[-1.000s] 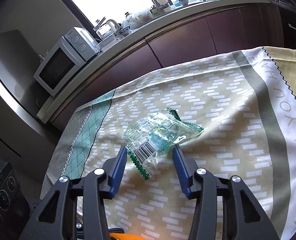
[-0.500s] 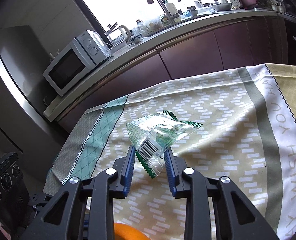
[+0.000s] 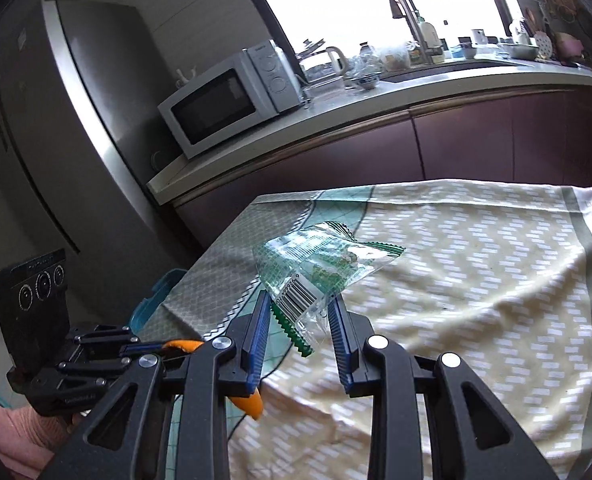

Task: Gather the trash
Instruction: 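Carry the plastic wrapper and orange peel with both grippers over the teal bin, then open both grippers to drop the wrapper and peel into the bin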

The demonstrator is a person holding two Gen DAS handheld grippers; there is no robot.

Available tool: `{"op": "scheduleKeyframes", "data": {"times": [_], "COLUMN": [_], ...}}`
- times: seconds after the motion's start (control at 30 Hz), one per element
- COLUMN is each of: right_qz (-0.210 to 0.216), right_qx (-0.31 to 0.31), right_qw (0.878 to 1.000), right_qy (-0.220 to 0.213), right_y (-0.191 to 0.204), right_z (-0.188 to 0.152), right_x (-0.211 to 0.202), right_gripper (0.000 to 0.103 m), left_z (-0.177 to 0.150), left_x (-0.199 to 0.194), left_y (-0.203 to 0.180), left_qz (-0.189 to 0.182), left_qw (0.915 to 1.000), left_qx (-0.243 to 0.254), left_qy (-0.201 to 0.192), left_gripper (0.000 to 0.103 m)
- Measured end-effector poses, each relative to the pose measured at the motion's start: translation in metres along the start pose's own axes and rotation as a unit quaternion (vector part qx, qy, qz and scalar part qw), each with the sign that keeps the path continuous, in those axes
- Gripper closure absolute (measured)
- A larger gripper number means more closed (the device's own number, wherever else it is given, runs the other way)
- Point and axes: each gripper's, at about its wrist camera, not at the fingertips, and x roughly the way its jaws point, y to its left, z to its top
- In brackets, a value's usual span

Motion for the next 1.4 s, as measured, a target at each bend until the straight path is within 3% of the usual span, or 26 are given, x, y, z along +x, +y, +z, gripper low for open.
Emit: {"op": "scheduleKeyframes", "data": {"times": [0.23,0.57,0.77,0.93,1.23,1.4], "right_qz": [0.063,0.136,0.145,0.135,0.123,0.121], "right_qx": [-0.065,-0.142,-0.170,-0.180,-0.170,-0.154], "right_qw": [0.995,0.975,0.963,0.956,0.951,0.952], "right_qy": [0.031,0.104,0.149,0.190,0.228,0.236], "right_y": [0.076,0.186,0.229,0.250,0.257,0.252], "right_z": [0.002,0.002,-0.001,-0.009,-0.020,-0.020], "right_x": [0.040,0.132,0.187,0.227,0.262,0.270], "right_gripper": [0.075,0.075,0.074,0.074,0.071,0.065], "left_z": [-0.031,-0.064,-0.080,-0.088,-0.099,-0.100], "left_x": [-0.079,-0.157,-0.151,-0.136,-0.104,-0.093], "left_y": [0.090,0.194,0.236,0.260,0.286,0.288], "left_qz": [0.086,0.194,0.222,0.225,0.230,0.222], "left_qw": [0.9930,0.9655,0.9551,0.9515,0.9458,0.9468], "left_qx": [-0.072,-0.158,-0.188,-0.205,-0.229,-0.233], "left_qy": [-0.036,-0.074,-0.055,-0.042,-0.013,-0.011], "left_gripper": [0.098,0.098,0.098,0.097,0.090,0.087]}}
